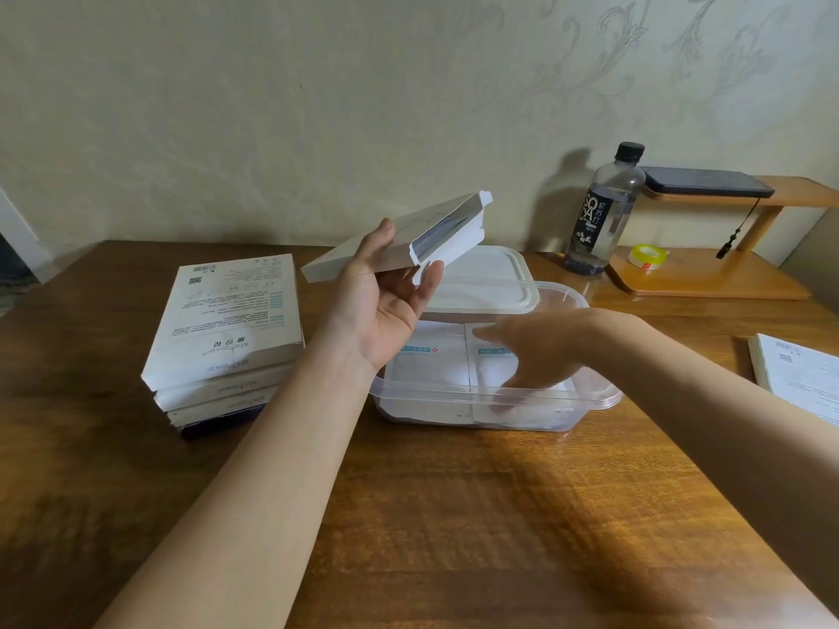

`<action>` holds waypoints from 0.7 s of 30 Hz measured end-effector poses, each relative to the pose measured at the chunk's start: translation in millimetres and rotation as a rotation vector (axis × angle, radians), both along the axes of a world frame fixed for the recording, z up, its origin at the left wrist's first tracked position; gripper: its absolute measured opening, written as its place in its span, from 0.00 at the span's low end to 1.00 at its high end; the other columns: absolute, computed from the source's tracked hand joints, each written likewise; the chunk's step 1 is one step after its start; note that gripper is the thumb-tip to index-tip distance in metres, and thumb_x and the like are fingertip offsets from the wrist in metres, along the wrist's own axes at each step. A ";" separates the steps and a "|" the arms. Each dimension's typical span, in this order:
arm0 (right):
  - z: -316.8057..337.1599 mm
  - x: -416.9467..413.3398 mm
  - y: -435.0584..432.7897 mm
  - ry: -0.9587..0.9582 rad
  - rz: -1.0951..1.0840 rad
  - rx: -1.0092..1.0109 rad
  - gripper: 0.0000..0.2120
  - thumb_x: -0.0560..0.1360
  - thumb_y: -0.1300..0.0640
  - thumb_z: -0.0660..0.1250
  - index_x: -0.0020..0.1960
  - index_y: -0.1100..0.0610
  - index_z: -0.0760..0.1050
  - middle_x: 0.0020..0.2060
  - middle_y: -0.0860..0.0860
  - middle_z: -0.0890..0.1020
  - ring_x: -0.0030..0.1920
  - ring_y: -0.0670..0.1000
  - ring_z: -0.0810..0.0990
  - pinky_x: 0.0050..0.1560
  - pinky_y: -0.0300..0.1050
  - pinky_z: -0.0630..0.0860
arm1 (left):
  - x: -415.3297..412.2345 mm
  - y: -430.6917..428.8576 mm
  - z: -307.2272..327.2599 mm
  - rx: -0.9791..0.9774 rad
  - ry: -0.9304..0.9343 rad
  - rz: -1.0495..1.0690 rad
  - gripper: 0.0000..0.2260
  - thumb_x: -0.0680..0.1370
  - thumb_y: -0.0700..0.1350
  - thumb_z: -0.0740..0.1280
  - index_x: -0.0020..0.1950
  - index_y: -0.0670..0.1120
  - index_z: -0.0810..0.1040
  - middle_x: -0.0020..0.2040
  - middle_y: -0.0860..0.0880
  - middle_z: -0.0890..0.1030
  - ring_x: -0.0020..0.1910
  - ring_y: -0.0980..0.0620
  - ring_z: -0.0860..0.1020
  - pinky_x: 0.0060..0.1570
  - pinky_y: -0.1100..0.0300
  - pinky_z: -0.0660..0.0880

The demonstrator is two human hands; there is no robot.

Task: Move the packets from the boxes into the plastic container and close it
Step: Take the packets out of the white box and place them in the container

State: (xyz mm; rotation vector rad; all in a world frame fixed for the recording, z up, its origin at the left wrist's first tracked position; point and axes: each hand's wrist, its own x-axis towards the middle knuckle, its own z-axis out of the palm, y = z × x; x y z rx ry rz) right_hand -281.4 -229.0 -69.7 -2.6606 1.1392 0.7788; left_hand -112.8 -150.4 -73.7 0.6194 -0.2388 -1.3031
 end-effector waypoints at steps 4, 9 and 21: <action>-3.9 -4.9 -7.7 0.082 0.037 -0.023 0.48 0.67 0.33 0.73 0.79 0.48 0.57 0.72 0.48 0.72 0.70 0.54 0.71 0.71 0.54 0.70 | 1.1 -1.5 -1.0 -0.003 -0.002 0.001 0.14 0.79 0.46 0.71 0.61 0.42 0.78 0.59 0.40 0.80 0.54 0.44 0.80 0.37 0.57 0.83; -9.5 -8.0 -6.3 0.101 0.072 -0.057 0.40 0.71 0.36 0.72 0.77 0.49 0.61 0.66 0.49 0.75 0.63 0.54 0.75 0.66 0.50 0.74 | 1.8 -1.7 -1.3 0.002 -0.001 0.000 0.12 0.79 0.46 0.71 0.59 0.41 0.78 0.59 0.39 0.80 0.55 0.44 0.80 0.37 0.57 0.84; -8.4 -7.1 -0.1 0.150 0.087 -0.059 0.40 0.78 0.48 0.69 0.82 0.50 0.49 0.77 0.53 0.65 0.71 0.57 0.70 0.70 0.53 0.69 | 0.9 -0.2 -0.9 0.013 -0.007 0.006 0.13 0.79 0.46 0.72 0.60 0.42 0.78 0.58 0.39 0.79 0.55 0.44 0.79 0.35 0.57 0.83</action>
